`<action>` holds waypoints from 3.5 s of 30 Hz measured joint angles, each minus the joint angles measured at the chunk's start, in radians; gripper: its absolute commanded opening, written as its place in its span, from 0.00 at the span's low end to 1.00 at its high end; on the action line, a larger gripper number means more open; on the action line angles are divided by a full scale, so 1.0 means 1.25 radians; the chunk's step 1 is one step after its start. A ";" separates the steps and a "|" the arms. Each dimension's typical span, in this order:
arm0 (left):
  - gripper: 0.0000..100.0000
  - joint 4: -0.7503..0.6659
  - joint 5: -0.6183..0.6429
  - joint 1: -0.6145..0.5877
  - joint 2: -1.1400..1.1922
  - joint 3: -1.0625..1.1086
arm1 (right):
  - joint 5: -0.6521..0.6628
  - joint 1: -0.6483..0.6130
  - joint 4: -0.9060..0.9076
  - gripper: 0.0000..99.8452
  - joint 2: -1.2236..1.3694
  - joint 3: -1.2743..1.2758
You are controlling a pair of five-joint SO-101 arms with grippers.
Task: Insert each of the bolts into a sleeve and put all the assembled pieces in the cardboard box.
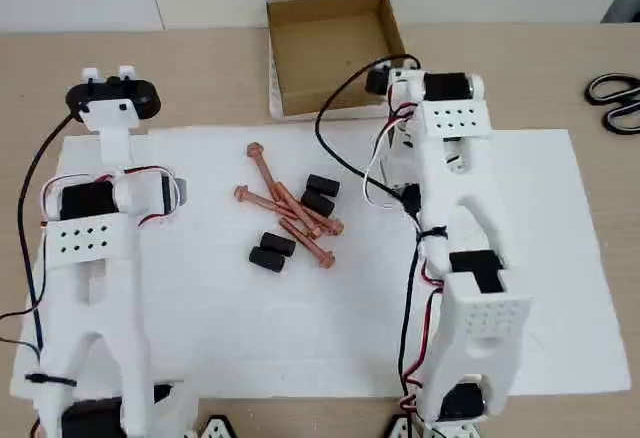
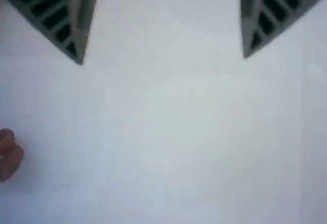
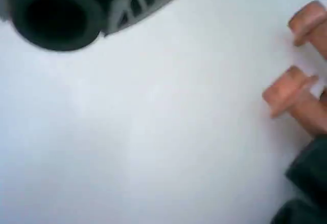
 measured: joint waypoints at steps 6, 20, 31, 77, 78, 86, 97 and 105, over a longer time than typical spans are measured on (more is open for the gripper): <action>0.19 0.133 0.000 0.000 0.204 -0.200 | 0.000 0.029 0.000 0.00 -0.065 0.018; 0.19 0.277 0.002 0.193 0.420 -0.536 | 0.000 0.039 0.001 0.00 -0.081 0.063; 0.19 0.223 0.000 0.329 0.464 -0.536 | 0.000 0.053 -0.011 0.00 -0.081 0.066; 0.13 0.182 0.684 0.301 0.586 -0.496 | 0.021 0.082 -0.025 0.00 -0.081 0.066; 0.13 0.172 0.694 0.301 0.586 -0.493 | 0.021 0.082 -0.025 0.00 -0.081 0.066; 0.13 0.149 0.714 0.301 0.609 -0.491 | 0.021 0.082 -0.025 0.00 -0.081 0.066; 0.13 0.142 0.740 0.300 0.680 -0.495 | 0.021 0.082 -0.025 0.00 -0.081 0.066; 0.07 0.145 0.788 0.301 0.681 -0.502 | 0.021 0.082 -0.025 0.00 -0.081 0.066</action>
